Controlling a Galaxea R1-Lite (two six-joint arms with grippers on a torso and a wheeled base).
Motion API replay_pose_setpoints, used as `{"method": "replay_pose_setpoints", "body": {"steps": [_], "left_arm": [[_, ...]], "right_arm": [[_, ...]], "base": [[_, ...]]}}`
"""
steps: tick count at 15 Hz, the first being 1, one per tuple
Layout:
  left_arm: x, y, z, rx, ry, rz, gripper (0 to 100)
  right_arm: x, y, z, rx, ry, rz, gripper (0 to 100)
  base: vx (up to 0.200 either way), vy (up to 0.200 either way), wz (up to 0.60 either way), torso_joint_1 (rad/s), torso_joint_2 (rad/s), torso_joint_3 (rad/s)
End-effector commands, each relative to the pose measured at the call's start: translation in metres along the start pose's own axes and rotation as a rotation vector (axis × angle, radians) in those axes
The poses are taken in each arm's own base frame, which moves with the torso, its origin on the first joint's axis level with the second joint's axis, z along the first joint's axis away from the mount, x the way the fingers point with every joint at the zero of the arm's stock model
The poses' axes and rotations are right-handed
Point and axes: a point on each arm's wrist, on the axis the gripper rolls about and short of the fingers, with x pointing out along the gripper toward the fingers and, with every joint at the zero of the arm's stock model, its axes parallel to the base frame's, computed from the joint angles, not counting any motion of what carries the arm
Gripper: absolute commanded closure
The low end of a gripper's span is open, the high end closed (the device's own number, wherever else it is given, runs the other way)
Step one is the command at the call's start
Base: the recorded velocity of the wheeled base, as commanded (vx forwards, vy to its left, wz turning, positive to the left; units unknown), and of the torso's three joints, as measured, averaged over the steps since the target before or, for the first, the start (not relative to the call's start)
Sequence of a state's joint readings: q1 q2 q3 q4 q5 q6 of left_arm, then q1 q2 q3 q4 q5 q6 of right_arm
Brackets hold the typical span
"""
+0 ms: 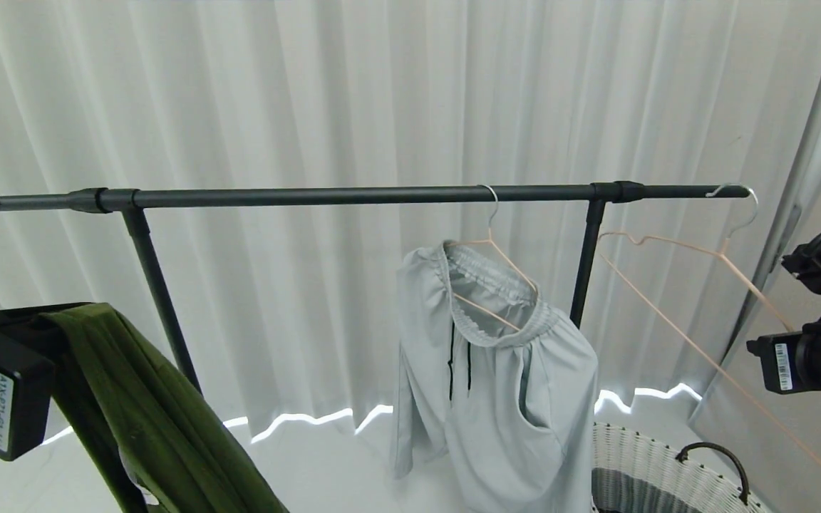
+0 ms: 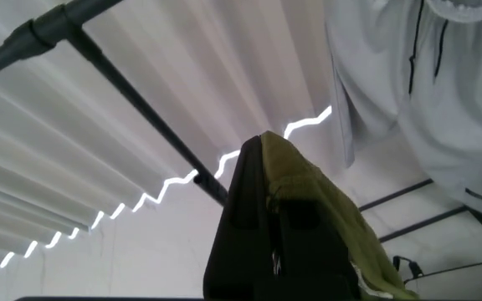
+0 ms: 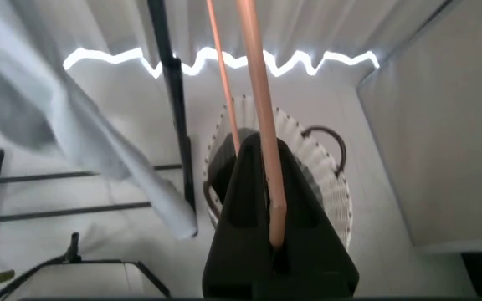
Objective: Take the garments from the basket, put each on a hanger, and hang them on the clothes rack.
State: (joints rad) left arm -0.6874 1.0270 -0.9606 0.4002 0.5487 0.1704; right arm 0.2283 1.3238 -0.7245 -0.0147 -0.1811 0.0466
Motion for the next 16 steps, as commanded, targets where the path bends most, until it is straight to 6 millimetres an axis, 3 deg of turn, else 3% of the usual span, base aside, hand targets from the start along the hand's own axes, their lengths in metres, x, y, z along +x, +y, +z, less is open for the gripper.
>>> {"method": "replay_pose_setpoints", "body": {"steps": [1,7,14,16], "left_arm": [[0.001,-0.001,-0.002,0.004,0.006,0.000,100],[0.003,-0.003,-0.008,0.014,0.026,-0.004,100],[0.010,-0.006,-0.007,0.011,-0.001,0.008,100],[0.009,-0.006,-0.007,0.010,-0.002,0.008,100]], "right_arm": [[-0.009,-0.002,-0.004,0.002,-0.015,0.001,100],[-0.015,-0.002,-0.012,-0.002,-0.013,0.005,100],[-0.022,-0.002,-0.009,0.000,-0.049,0.021,100],[-0.026,0.000,-0.008,-0.005,-0.063,0.034,100]], "base": [[-0.200,0.000,0.00,-0.002,-0.01,0.002],[-0.200,0.000,0.00,0.002,0.00,0.002],[0.000,0.000,0.00,0.000,0.00,0.000],[0.000,0.200,0.00,0.002,0.00,0.005]]}}
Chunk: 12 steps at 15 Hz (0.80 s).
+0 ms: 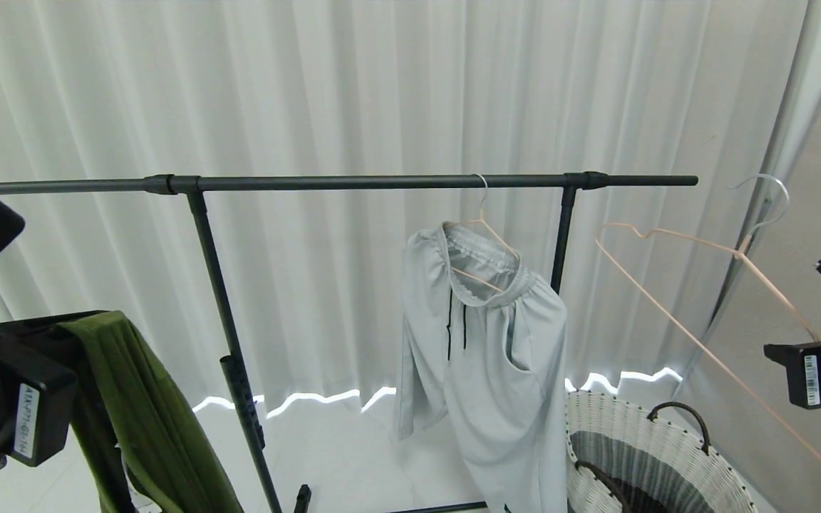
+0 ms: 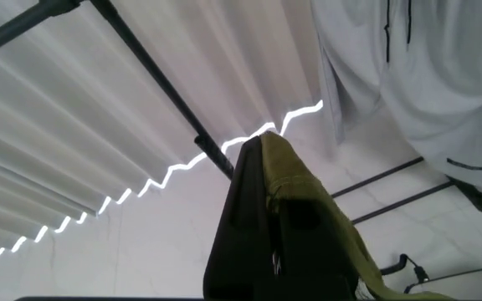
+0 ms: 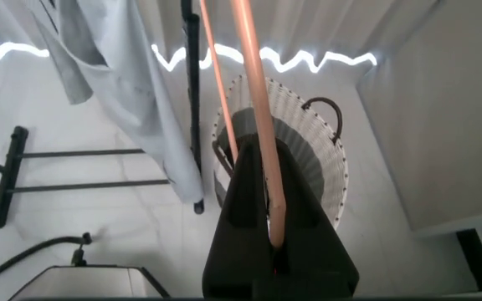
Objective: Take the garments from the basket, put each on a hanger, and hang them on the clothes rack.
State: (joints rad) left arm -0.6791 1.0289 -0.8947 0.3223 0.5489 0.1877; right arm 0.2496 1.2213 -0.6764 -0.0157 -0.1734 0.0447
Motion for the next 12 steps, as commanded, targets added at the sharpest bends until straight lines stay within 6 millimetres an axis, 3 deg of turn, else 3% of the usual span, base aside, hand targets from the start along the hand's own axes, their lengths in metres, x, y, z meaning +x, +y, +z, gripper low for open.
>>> {"method": "replay_pose_setpoints", "body": {"steps": [1,6,8,12], "left_arm": [[0.001,-0.001,0.000,0.002,0.003,-0.001,100],[0.001,-0.001,-0.001,0.002,0.005,-0.001,100],[0.002,-0.002,-0.004,0.006,0.012,-0.004,100],[0.005,-0.006,-0.013,0.079,0.037,-0.010,100]], "right_arm": [[-0.004,0.003,0.000,-0.007,-0.013,0.017,100],[-0.011,0.018,0.008,-0.045,-0.056,0.101,100],[-0.015,0.032,0.006,-0.085,-0.057,0.174,100],[-0.031,0.079,-0.012,-0.240,-0.026,0.426,100]], "base": [[0.000,0.200,0.00,-0.002,0.00,0.002],[0.000,0.200,0.00,0.006,0.00,0.003],[0.000,0.000,0.00,0.000,0.00,0.000],[0.000,0.000,0.00,0.000,0.00,0.000]]}}
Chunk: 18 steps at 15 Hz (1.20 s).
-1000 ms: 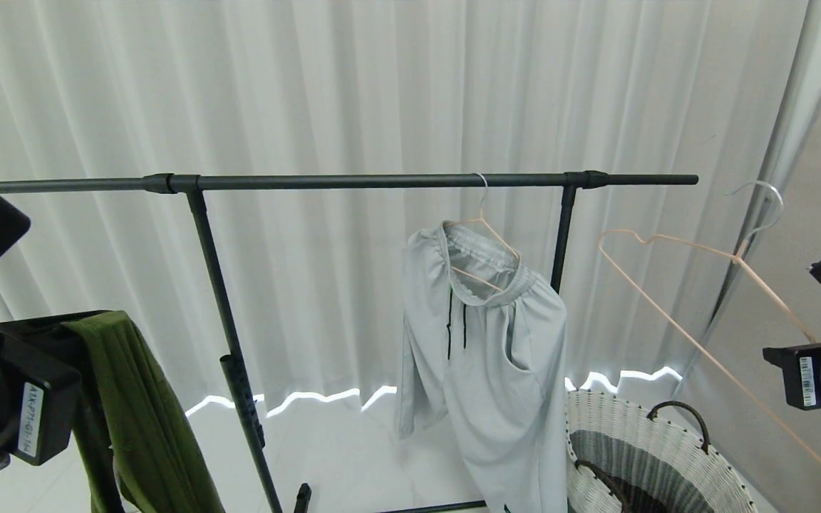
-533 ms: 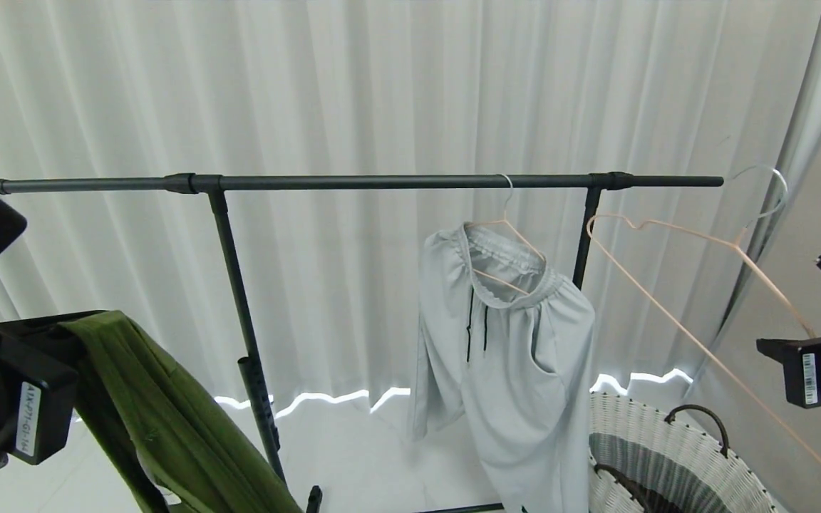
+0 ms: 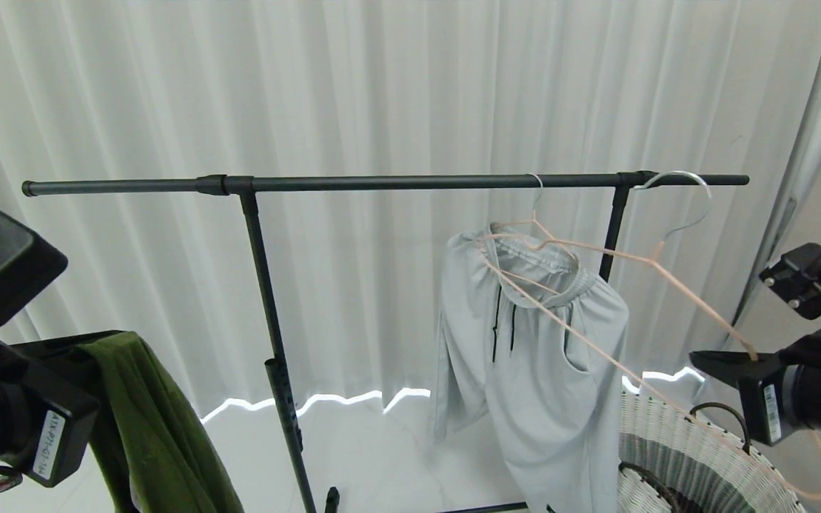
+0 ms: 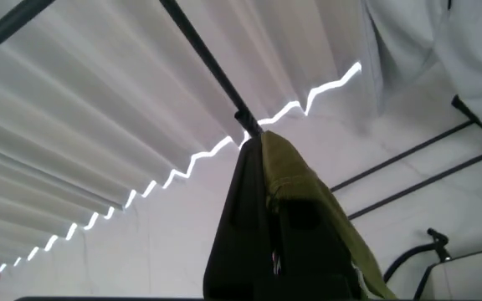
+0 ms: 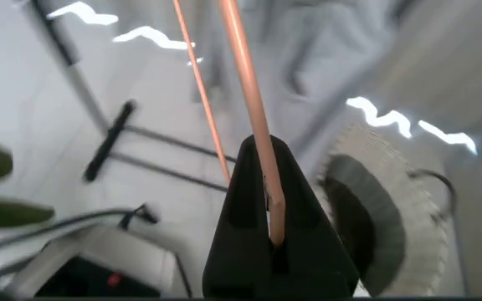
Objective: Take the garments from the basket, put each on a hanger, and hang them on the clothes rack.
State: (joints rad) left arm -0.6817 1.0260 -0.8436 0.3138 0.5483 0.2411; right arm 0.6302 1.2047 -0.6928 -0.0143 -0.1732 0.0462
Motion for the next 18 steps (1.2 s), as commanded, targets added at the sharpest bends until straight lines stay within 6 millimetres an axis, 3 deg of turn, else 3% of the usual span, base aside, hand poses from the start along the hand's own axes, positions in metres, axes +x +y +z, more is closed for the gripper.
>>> {"method": "replay_pose_setpoints", "body": {"steps": [1,4,8,11,18], "left_arm": [[0.002,-0.001,-0.002,0.011,0.011,-0.001,100],[0.015,-0.009,-0.004,0.038,0.069,0.005,100],[0.047,-0.025,0.007,-0.013,0.155,0.057,100],[0.067,-0.034,0.018,-0.109,0.195,0.134,100],[0.067,-0.034,0.021,-0.125,0.188,0.134,100]], "right_arm": [[0.001,0.030,-0.007,-0.084,0.033,0.147,100],[-0.006,0.064,-0.016,-0.166,0.070,0.308,100],[-0.031,0.102,-0.029,-0.145,0.108,0.524,100],[-0.036,0.113,-0.034,-0.138,0.133,0.574,100],[-0.010,0.115,-0.034,-0.054,0.187,0.459,100]], "base": [[0.000,0.000,0.00,0.000,0.00,0.000],[0.000,0.000,0.00,0.000,0.00,0.000],[0.000,0.000,0.00,0.000,0.00,0.000],[0.000,0.000,0.00,0.000,0.00,0.000],[0.000,0.000,0.00,0.000,0.00,0.000]]}}
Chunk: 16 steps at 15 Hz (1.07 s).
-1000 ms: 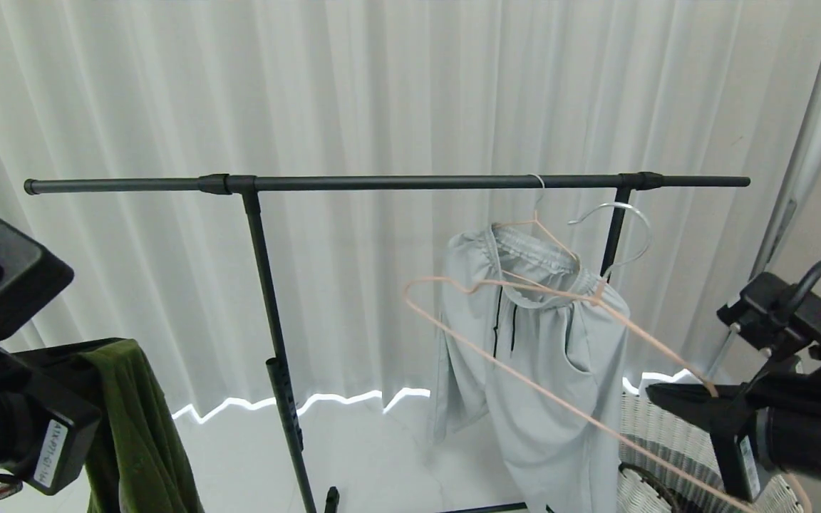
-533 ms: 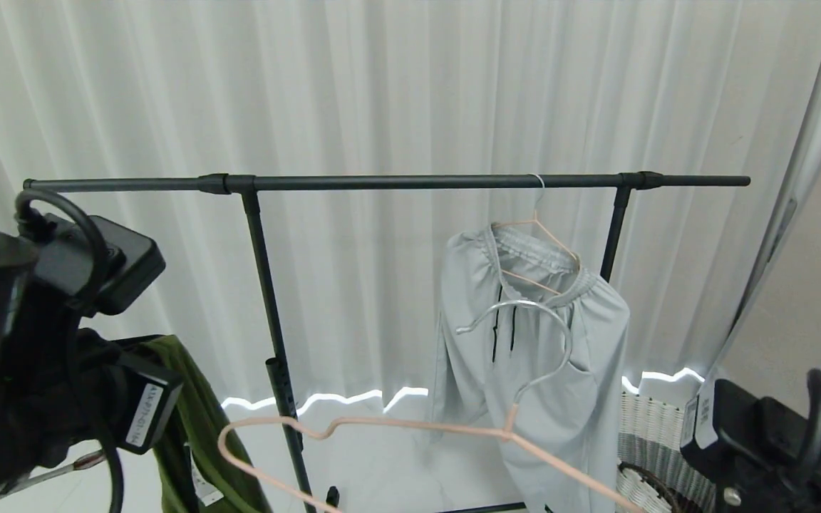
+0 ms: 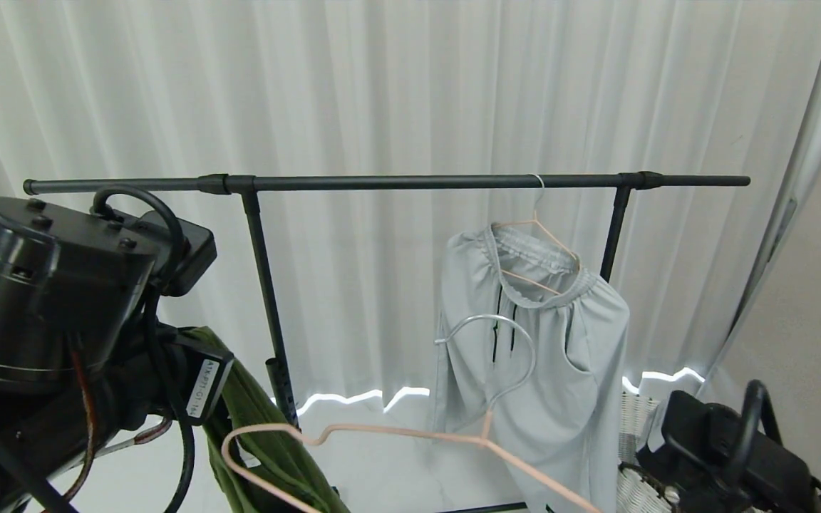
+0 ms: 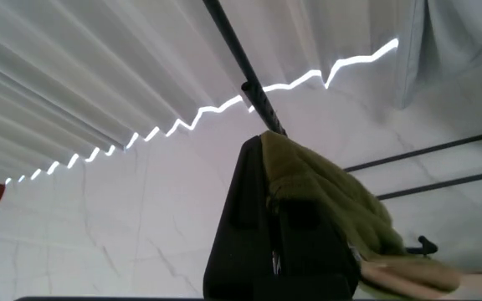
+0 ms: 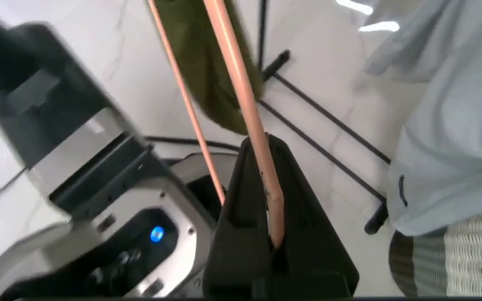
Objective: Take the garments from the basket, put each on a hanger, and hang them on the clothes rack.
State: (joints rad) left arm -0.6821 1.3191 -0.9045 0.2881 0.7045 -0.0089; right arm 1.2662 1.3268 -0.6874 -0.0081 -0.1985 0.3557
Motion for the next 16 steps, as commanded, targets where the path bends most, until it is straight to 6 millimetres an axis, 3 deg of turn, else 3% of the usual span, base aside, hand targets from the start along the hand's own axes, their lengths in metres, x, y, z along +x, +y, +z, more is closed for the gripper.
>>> {"method": "replay_pose_setpoints", "body": {"steps": [1,10,12,16], "left_arm": [[0.001,-0.001,0.000,0.003,0.006,-0.002,100],[0.009,-0.008,0.003,-0.070,0.022,-0.001,100],[0.008,-0.007,0.003,-0.074,0.020,-0.001,100],[0.007,-0.006,0.004,-0.085,0.014,-0.001,100]], "right_arm": [[0.013,-0.004,0.002,0.024,0.007,-0.047,100],[0.029,0.006,0.021,0.073,-0.044,-0.028,100],[0.041,0.011,0.029,0.090,-0.078,-0.020,100],[0.047,0.013,0.030,0.091,-0.083,-0.021,100]], "base": [[0.000,0.000,0.00,0.000,0.00,0.000],[0.000,0.000,0.00,0.000,0.00,0.000],[0.000,0.000,0.00,0.000,0.00,0.000],[0.000,0.000,0.00,0.000,0.00,0.000]]}}
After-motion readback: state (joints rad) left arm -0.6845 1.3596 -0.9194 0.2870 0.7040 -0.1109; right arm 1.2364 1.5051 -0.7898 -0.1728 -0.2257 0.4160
